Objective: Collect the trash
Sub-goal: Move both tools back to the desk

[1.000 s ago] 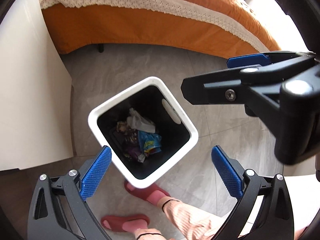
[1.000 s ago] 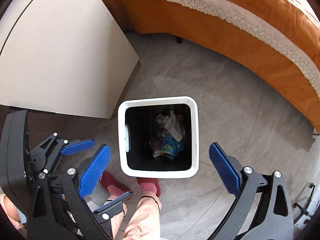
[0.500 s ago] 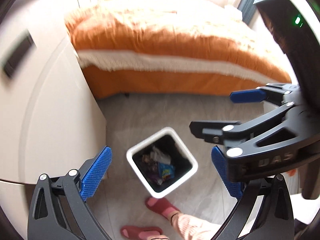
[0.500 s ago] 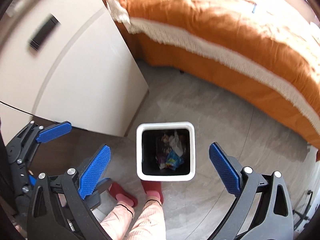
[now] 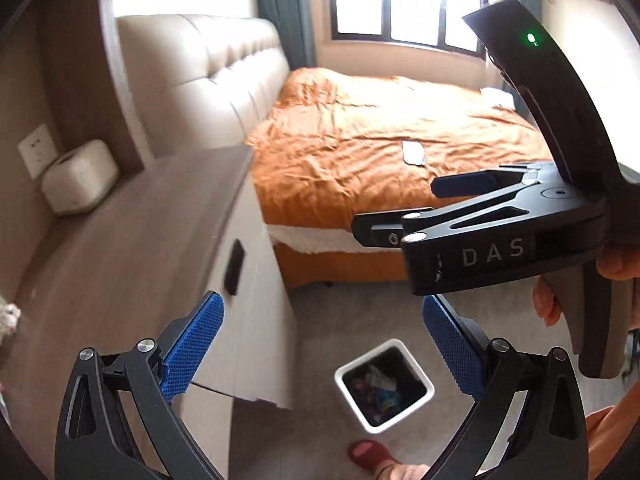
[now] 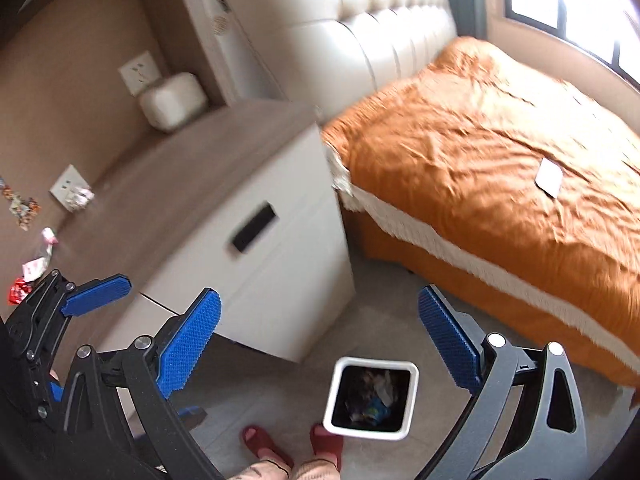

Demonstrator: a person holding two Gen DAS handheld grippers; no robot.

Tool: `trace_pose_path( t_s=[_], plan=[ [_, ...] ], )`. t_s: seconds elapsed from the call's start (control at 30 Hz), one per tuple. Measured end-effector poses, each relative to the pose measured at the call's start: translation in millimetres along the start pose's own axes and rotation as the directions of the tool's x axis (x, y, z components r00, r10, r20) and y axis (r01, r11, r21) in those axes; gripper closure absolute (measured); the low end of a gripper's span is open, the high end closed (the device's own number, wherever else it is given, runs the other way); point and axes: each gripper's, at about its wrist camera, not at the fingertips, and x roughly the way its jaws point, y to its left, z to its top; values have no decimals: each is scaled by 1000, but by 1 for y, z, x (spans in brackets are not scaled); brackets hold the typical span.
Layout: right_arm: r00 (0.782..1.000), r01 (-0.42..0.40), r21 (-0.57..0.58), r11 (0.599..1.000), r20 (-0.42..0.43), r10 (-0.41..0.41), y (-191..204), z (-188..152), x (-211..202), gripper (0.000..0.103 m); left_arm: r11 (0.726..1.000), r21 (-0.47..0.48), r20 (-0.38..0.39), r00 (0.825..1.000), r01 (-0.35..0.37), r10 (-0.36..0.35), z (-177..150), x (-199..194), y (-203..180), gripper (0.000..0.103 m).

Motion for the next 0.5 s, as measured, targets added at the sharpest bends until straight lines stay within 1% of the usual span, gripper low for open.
trace_pose_path(
  t_s=[0.1, 0.17, 0.27, 0.4, 0.5],
  plan=[
    [997, -71, -39, 997, 22, 72, 28, 17, -2, 5, 994, -58, 41, 995, -91, 93, 5, -27, 33, 5],
    [992, -118, -52, 992, 33, 120, 49, 27, -1, 5, 983, -100, 61, 985, -156, 163, 7, -48, 57, 5],
    [983, -174, -105, 979, 45, 180, 87, 39, 0, 5, 959, -157, 75, 965, -237, 251, 4, -77, 83, 5],
    [961, -262, -168, 950, 43, 272, 139, 49, 0, 5, 924, -234, 78, 942, -301, 326, -7, -109, 113, 5],
    [941, -323, -212, 922, 34, 337, 177, 55, 3, 5, 891, -281, 76, 917, -357, 392, -17, -135, 131, 5]
  ],
)
